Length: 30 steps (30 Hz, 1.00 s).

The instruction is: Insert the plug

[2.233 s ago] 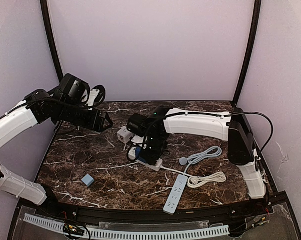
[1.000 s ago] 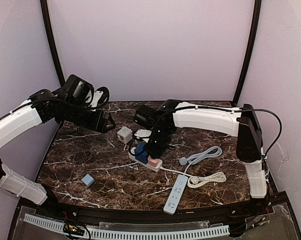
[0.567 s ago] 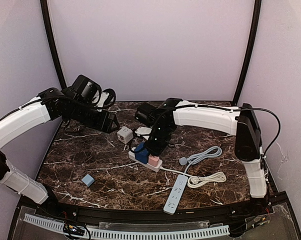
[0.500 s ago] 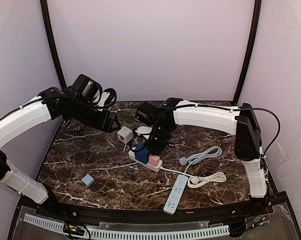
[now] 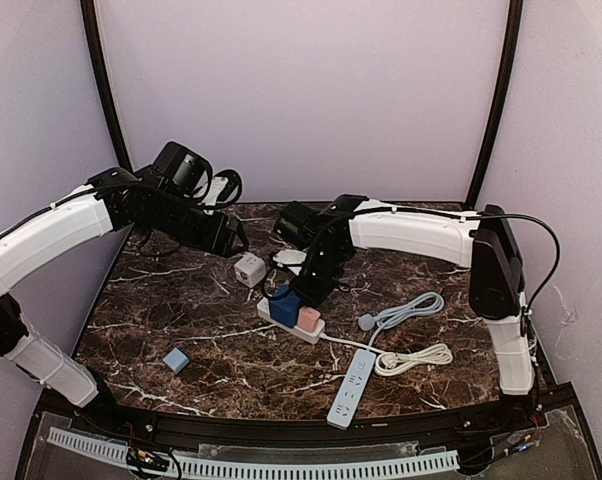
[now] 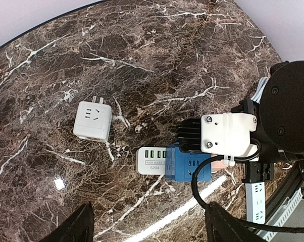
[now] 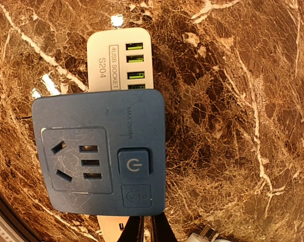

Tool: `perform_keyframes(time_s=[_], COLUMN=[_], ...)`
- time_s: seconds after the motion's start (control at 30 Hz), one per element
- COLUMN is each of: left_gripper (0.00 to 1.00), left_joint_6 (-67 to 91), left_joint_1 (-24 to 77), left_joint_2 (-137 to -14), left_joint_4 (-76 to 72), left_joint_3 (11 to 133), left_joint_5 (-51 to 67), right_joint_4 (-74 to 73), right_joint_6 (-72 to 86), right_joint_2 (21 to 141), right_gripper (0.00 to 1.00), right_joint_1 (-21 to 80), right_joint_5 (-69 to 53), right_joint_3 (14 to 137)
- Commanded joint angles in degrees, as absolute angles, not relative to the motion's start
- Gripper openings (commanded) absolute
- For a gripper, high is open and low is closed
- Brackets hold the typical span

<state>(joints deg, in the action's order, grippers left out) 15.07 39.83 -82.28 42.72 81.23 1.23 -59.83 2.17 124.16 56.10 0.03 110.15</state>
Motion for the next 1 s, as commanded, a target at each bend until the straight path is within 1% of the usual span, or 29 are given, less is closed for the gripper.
perform_keyframes(time_s=[0.0,0.2,0.37,0.7,0.9,0.97], left_gripper=[0.75,0.76,0.75,0.75,0.75,0.75], left_joint_6=[14.0,14.3,14.3,14.3,14.2,14.2], left_joint_1=[39.2,39.1,39.2,39.1,39.1,39.1], left_joint_2=[-82.5,-82.6,-82.4,-81.4,-80.3,-80.0], left_joint_4=[42.1,41.8,41.7,41.8,42.0,42.1], left_joint_3=[82.7,82.7,82.6,82.2,81.4,81.2], left_joint_5=[1.5,1.7,1.8,2.3,2.5,2.5], right_joint_4=[-60.4,-59.9,-60.9,-63.4,-62.9,-62.4], right_joint_6=[2.3,3.6,4.8,7.5,7.6,7.6], right_joint_2=[126.2,125.1,124.6,123.7,121.4,120.3], right_gripper=[0.06,0.06,0.07,0.17,0.20,0.19], right_joint_1=[56.4,56.8,56.8,56.5,56.0,55.9], right_joint_5=[-1.5,-2.0,-1.1,-1.4,-3.1,-3.3], right_joint_3=[107.1,106.4,109.3,115.6,111.8,109.4])
